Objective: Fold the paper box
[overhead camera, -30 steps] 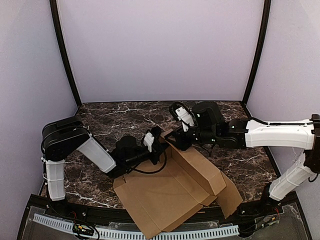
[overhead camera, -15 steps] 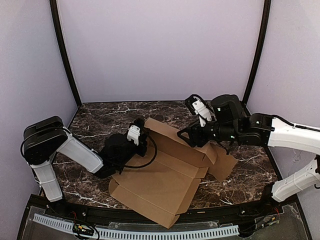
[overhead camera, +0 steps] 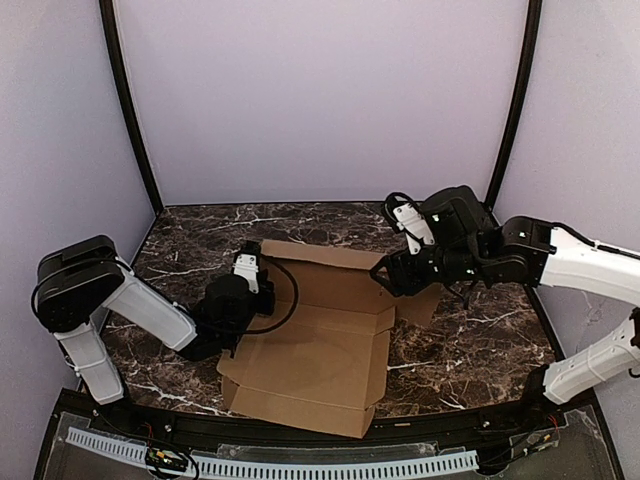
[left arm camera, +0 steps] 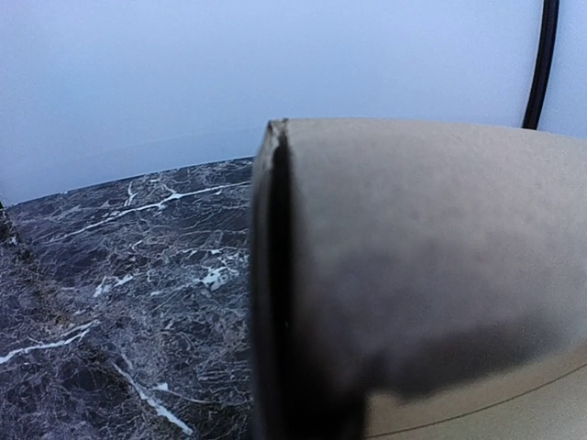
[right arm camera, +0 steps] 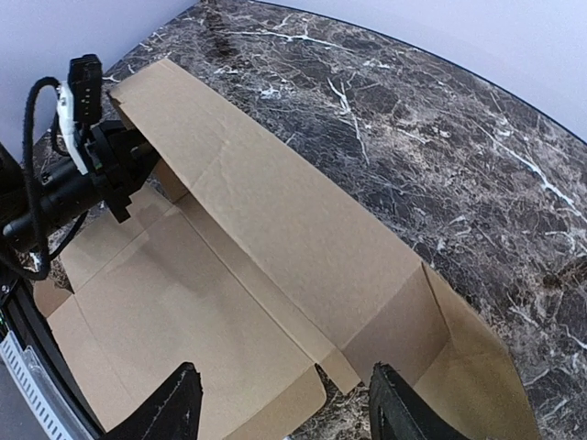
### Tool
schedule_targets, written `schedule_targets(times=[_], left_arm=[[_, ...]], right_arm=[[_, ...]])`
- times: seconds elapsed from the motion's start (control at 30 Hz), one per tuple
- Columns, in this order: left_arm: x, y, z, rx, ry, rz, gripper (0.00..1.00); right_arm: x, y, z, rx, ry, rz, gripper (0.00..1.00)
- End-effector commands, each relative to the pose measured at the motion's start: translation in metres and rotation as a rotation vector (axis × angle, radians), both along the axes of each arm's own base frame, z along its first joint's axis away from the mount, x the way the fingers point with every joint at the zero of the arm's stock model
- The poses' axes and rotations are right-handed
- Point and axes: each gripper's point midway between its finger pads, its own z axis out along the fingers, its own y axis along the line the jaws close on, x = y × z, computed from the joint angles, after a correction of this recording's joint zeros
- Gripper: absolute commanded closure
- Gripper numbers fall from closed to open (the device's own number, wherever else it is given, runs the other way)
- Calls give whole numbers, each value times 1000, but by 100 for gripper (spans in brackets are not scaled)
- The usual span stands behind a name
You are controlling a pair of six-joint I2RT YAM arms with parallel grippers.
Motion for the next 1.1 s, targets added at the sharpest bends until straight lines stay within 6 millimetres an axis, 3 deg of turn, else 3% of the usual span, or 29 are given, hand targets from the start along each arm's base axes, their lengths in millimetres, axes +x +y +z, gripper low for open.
schedule_targets(times=[0.0,0.17,0.5,1.07], left_arm=[[-4,20,7,-42,-9,83,99],[-10,19,9,-15,-34,84,99],[-18,16,10,-5,-73,82,99],[-23,14,12,14,-100,84,99]], right_arm=[[14,-4,-4,5,45,-68,40],[29,1,3,64,60,-84,41],[50,15,-5,149,142,-106,44],[40,-5,-45,178,237,-214,49]])
